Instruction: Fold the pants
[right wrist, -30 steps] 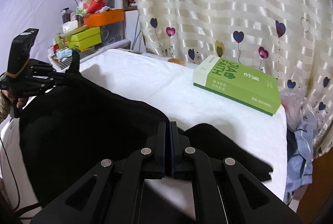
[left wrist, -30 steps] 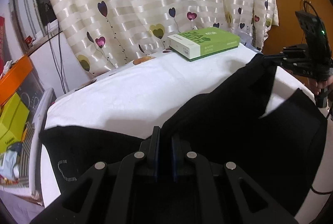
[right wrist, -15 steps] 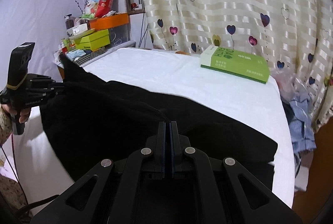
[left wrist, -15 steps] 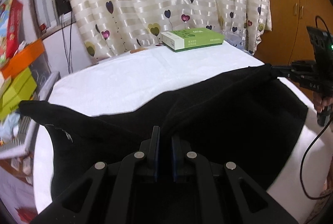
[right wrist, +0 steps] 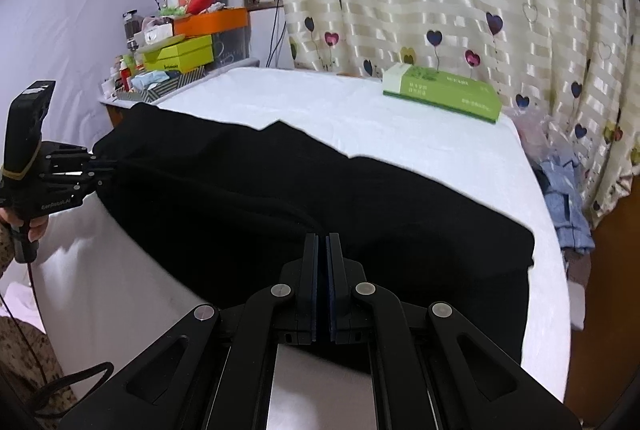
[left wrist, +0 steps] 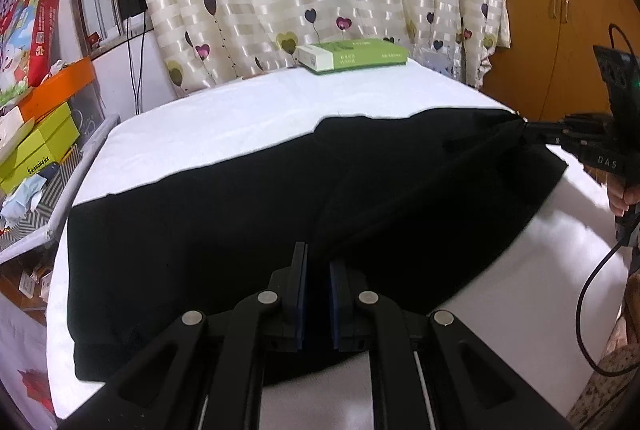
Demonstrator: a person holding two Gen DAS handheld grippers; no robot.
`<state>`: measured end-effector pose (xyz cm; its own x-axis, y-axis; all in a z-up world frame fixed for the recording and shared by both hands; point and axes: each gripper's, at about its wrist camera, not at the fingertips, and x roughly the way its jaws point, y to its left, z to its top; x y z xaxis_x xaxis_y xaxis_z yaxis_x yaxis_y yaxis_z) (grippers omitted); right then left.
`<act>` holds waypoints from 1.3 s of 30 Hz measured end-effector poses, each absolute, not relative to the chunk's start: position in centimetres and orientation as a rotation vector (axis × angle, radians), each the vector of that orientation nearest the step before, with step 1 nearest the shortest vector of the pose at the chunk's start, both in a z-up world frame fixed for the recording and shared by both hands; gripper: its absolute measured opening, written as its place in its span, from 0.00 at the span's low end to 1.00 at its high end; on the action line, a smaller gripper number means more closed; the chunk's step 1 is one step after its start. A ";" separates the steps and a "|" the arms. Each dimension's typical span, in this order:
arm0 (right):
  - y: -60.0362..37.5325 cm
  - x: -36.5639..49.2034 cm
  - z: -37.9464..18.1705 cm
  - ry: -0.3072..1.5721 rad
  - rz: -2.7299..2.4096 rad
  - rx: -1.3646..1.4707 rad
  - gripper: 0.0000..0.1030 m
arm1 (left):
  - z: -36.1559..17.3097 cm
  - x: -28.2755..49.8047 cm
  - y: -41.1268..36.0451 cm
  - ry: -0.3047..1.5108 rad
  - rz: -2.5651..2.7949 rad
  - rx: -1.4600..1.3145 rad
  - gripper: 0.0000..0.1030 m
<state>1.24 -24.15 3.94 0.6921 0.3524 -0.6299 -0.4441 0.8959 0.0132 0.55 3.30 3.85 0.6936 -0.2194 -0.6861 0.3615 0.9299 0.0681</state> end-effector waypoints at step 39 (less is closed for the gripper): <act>-28.2 3.8 3.3 0.769 0.252 0.058 0.48 | 3.7 -3.8 4.6 0.816 -0.428 0.034 0.17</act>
